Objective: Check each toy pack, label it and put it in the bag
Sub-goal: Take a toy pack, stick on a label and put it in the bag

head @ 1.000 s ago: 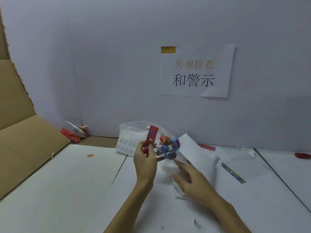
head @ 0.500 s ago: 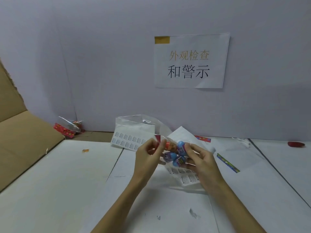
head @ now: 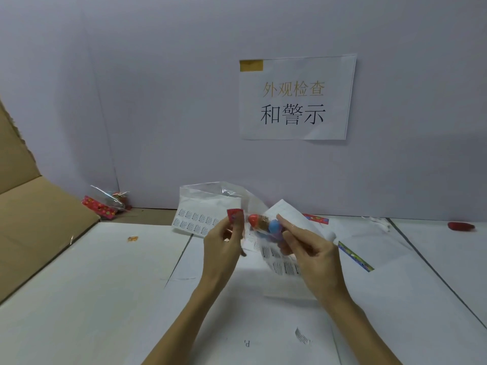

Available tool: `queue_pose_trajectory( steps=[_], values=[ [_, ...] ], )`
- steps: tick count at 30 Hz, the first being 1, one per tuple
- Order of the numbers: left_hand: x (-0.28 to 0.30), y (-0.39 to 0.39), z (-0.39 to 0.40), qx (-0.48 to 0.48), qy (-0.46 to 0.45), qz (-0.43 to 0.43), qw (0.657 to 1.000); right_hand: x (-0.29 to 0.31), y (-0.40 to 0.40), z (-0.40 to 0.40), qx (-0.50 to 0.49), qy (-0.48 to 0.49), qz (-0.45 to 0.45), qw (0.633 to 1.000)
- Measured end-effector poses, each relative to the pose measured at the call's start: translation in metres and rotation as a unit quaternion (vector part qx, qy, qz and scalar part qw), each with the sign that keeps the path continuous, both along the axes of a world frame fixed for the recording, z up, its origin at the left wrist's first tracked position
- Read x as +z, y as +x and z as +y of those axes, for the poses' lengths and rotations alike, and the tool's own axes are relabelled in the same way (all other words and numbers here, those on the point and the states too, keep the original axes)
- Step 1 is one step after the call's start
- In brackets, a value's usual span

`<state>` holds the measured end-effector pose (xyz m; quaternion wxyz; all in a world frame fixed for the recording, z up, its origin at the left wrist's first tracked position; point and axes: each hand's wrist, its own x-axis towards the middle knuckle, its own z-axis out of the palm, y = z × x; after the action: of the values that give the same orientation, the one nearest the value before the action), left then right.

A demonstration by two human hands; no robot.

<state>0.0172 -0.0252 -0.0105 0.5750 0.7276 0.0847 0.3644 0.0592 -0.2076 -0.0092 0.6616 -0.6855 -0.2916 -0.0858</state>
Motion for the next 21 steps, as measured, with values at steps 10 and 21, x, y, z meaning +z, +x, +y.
queue_pose_trajectory(
  steps=[10,21],
  values=[
    [0.014,-0.005,0.001,-0.149,-0.197,-0.025,0.969,0.004,0.003,-0.003,0.104,0.053,0.08,0.99],
    [0.019,-0.01,-0.004,-0.152,-0.164,0.059,0.973,0.01,0.0,-0.001,0.046,0.109,0.211,0.97]
  ],
)
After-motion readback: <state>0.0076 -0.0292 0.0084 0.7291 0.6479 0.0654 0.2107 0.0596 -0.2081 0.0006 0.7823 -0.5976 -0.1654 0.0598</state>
